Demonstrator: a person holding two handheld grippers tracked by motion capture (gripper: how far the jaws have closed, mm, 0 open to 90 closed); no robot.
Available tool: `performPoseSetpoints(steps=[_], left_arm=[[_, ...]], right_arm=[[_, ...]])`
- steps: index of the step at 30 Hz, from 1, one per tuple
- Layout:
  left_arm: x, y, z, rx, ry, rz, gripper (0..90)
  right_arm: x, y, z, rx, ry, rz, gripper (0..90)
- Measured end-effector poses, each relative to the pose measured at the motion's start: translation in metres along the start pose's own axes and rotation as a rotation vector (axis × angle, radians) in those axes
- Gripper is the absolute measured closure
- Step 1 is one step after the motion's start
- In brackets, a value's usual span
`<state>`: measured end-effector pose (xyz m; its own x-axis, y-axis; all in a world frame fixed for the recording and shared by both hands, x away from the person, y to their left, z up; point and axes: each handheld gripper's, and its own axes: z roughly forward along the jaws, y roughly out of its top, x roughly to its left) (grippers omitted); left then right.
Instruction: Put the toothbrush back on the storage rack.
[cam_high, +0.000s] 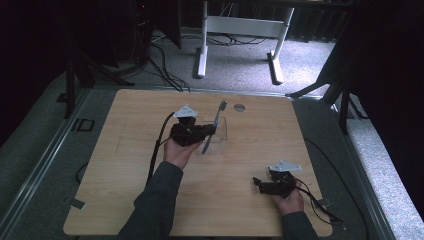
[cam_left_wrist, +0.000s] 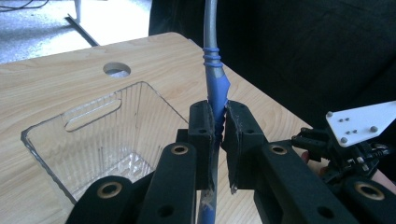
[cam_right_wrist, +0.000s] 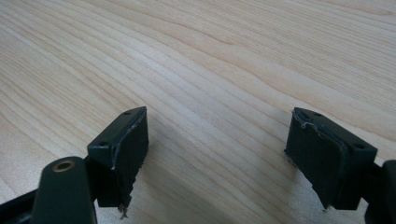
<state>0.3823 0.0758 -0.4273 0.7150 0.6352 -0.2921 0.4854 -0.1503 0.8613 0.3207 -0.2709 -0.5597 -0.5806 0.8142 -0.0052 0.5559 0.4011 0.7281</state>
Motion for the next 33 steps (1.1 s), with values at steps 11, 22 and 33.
performPoseSetpoints(steps=[11,22,33], left_arm=[[0.007,-0.002,0.002,-0.022,-0.010,-0.039,81.5],[0.010,-0.003,0.003,-0.053,-0.006,-0.071,81.6],[0.015,-0.002,0.001,-0.077,0.022,-0.098,81.6]], right_arm=[[0.000,0.000,0.000,0.000,0.001,0.001,20.6],[0.000,0.000,0.000,0.000,0.001,0.002,20.6],[0.000,0.000,0.000,0.001,0.000,0.002,20.6]])
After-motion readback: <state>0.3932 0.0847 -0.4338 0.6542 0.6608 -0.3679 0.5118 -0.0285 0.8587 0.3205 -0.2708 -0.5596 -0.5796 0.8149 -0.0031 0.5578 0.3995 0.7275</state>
